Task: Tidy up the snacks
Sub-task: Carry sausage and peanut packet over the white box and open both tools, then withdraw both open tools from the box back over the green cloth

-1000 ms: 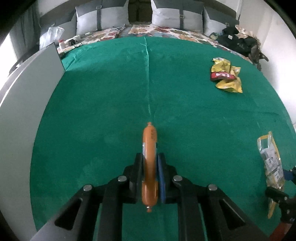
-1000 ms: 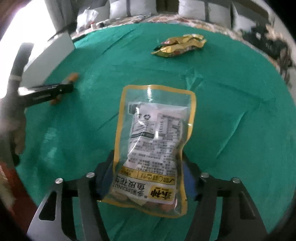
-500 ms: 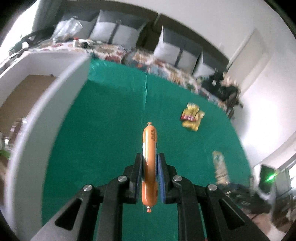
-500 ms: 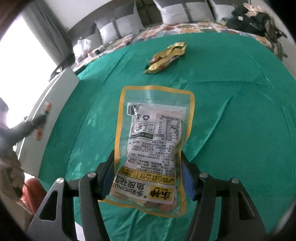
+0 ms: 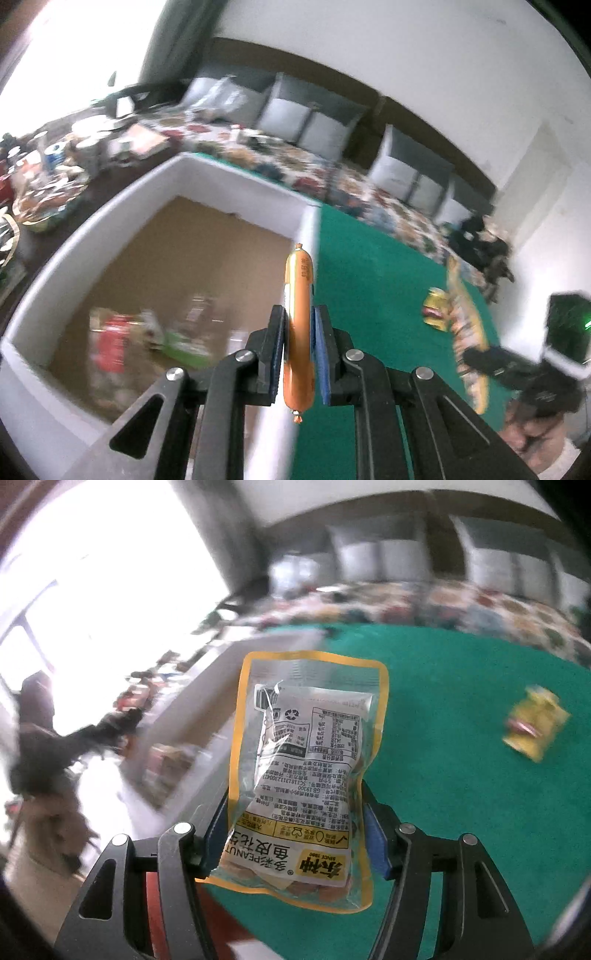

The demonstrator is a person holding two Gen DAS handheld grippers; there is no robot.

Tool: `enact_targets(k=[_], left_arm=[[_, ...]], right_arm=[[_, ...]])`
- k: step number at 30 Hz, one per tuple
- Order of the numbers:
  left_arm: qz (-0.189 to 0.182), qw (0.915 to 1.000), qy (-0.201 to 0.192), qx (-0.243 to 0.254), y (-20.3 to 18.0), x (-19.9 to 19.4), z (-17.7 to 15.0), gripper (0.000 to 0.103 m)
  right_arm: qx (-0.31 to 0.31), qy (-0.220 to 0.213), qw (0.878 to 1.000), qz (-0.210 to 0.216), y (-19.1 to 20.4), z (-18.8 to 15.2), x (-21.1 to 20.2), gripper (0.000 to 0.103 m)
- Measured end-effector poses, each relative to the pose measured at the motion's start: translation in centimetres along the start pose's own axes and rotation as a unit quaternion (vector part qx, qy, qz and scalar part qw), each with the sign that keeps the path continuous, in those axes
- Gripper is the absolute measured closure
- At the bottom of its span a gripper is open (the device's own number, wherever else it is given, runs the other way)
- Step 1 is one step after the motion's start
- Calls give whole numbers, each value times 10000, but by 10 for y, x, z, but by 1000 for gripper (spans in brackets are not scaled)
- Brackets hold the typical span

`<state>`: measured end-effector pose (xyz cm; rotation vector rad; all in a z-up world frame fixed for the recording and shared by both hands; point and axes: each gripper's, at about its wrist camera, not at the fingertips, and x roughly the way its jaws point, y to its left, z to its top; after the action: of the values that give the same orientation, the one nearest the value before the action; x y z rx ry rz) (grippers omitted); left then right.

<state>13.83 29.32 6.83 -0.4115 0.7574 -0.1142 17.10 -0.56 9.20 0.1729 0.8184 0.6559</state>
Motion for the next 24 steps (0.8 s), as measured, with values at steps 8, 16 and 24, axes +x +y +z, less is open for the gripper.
enact_targets(k=[8, 16, 24], left_arm=[[888, 9956, 181, -222, 79, 15, -10, 88], [2118, 9766, 123, -342, 115, 23, -39, 16], [1612, 9867, -171, -116, 60, 12, -37, 14]], right_arm=[[-497, 303, 9973, 439, 94, 49, 93, 35], [-369, 988, 9944, 120, 94, 37, 164, 30], [-696, 399, 9944, -695, 14, -4, 93, 20]])
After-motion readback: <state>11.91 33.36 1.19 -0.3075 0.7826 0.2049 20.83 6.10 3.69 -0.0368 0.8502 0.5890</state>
